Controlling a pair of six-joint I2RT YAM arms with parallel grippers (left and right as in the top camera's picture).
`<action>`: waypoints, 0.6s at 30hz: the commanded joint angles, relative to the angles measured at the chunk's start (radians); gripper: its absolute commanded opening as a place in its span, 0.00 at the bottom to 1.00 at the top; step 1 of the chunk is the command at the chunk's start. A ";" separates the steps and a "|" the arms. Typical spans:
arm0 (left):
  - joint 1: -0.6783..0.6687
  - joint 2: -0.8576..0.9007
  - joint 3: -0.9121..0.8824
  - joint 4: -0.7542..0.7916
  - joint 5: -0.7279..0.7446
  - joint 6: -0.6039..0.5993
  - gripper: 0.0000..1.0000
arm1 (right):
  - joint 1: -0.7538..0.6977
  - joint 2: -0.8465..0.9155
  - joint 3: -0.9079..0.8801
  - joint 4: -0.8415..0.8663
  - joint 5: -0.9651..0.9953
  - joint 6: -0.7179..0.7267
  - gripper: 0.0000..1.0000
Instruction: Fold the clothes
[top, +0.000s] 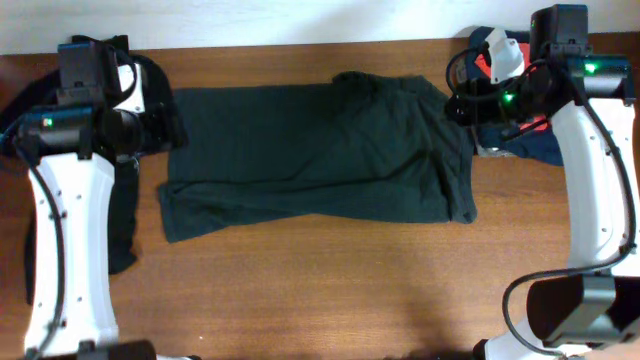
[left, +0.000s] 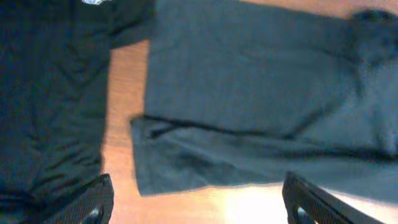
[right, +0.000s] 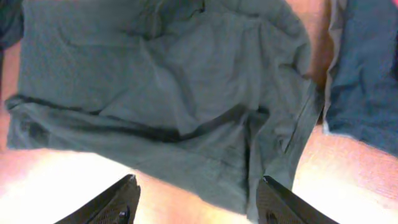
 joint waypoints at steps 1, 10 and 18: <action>-0.055 -0.103 0.020 -0.042 0.048 0.050 0.86 | 0.006 -0.087 0.024 -0.039 -0.026 -0.003 0.65; -0.080 -0.170 0.020 -0.128 0.048 0.050 0.86 | 0.006 -0.219 0.024 -0.171 -0.021 0.000 0.65; -0.080 -0.167 0.020 -0.109 0.048 0.050 0.87 | 0.006 -0.290 0.024 -0.190 -0.013 0.000 0.65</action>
